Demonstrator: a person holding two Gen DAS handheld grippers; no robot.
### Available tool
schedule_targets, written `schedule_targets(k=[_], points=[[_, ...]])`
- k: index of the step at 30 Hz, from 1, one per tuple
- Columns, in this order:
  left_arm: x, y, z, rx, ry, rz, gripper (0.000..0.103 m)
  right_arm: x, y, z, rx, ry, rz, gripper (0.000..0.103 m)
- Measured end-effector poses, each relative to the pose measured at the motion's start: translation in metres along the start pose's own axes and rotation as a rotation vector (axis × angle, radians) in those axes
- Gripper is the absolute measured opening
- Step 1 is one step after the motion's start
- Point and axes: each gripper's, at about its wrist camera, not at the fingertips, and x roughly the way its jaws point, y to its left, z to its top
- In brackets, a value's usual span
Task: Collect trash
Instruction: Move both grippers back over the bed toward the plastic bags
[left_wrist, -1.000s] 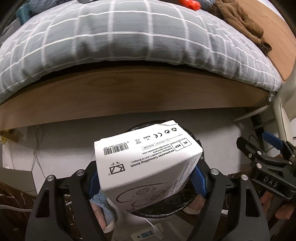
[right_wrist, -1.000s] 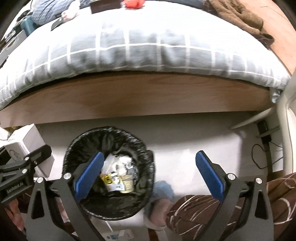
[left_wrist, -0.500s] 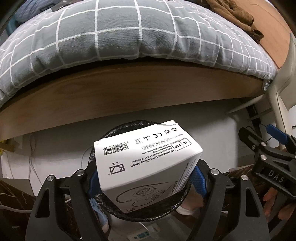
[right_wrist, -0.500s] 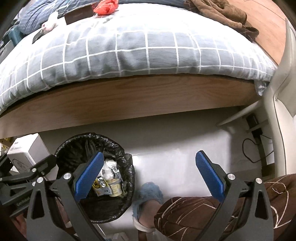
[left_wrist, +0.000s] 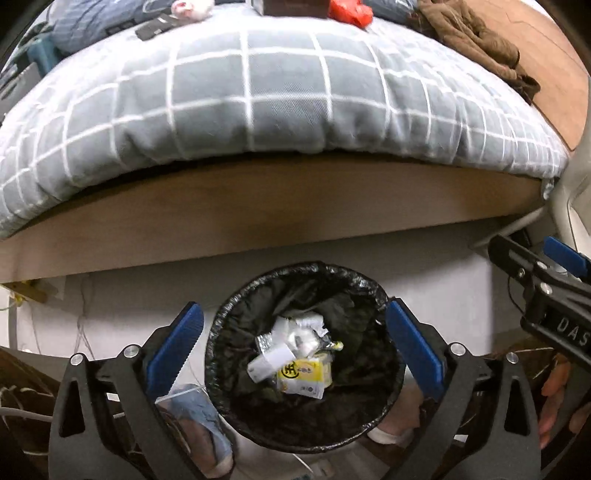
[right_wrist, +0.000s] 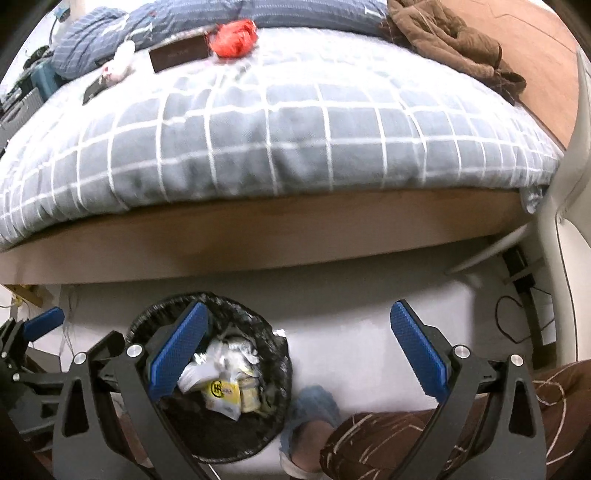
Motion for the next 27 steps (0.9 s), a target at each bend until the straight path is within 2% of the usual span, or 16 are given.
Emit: schedule_targets(k=[5, 13, 27], points=[[-0.019, 0.011, 0.010, -0.010, -0.056, 0.015, 0.097, -0.012, 0.012, 0.015, -0.018, -0.058, 0.009, 0.095], [-0.051, 0.036, 0.043, -0.059, -0.143, 0.008, 0.097, -0.038, 0.023, 0.043, -0.036, -0.159, 0.031, 0.095], [-0.087, 0.062, 0.094, -0.082, -0.253, 0.006, 0.097, -0.063, 0.042, 0.093, -0.089, -0.260, 0.050, 0.095]])
